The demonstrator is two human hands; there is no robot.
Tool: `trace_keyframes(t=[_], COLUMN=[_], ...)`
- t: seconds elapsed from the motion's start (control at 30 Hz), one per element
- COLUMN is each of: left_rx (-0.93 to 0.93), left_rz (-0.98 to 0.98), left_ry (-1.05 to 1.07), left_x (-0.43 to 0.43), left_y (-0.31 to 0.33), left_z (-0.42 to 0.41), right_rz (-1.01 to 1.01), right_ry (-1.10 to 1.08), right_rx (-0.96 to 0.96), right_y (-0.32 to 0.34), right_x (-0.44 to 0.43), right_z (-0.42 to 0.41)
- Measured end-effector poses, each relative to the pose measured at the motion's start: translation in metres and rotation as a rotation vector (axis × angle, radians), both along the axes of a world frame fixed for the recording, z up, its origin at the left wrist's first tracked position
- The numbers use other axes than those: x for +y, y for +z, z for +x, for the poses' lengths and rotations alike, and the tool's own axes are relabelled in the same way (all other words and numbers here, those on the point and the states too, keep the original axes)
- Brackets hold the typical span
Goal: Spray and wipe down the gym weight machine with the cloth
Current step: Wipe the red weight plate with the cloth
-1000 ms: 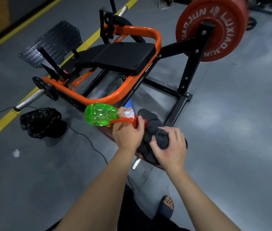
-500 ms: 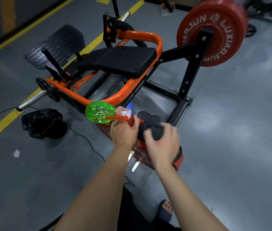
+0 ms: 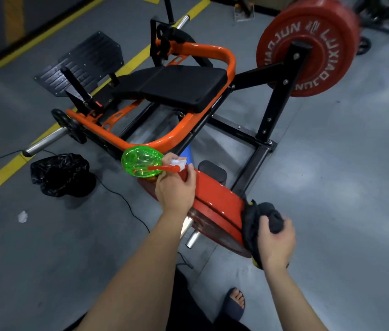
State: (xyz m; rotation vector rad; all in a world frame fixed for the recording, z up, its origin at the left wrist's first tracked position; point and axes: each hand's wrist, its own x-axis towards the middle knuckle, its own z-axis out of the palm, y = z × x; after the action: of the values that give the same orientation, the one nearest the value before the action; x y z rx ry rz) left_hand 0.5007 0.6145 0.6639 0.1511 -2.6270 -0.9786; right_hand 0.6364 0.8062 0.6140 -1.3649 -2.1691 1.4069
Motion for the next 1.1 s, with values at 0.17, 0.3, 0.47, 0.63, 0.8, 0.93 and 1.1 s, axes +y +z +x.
trace_keyframes(t=[0.17, 0.3, 0.47, 0.63, 0.8, 0.93, 1.1], left_rx=[-0.024, -0.093, -0.206, -0.294, -0.288, -0.229, -0.199], left_rz=[-0.003, 0.012, 0.11, 0.037, -0.02, -0.044, -0.012], left_ry=[-0.007, -0.027, -0.026, -0.079, -0.108, -0.129, -0.12], left_x=[-0.008, -0.021, -0.038, -0.054, -0.054, -0.02, 0.007], left_y=[-0.003, -0.003, -0.004, -0.001, 0.007, 0.01, 0.005], left_z=[-0.006, -0.017, -0.034, -0.048, -0.039, -0.011, 0.001], right_rz=[0.282, 0.459, 0.392, 0.01, 0.136, 0.355, 0.613], right_ry=[0.123, 0.39, 0.515, 0.114, 0.052, 0.278, 0.505], right_rx=[0.071, 0.147, 0.342, 0.159, 0.001, 0.107, 0.188], right_y=[0.043, 0.062, 0.038, 0.005, 0.023, 0.06, 0.068], right_x=[-0.045, -0.068, -0.039, -0.027, -0.038, -0.076, -0.093], right_z=[-0.035, -0.051, -0.022, 0.018, 0.003, -0.032, -0.051])
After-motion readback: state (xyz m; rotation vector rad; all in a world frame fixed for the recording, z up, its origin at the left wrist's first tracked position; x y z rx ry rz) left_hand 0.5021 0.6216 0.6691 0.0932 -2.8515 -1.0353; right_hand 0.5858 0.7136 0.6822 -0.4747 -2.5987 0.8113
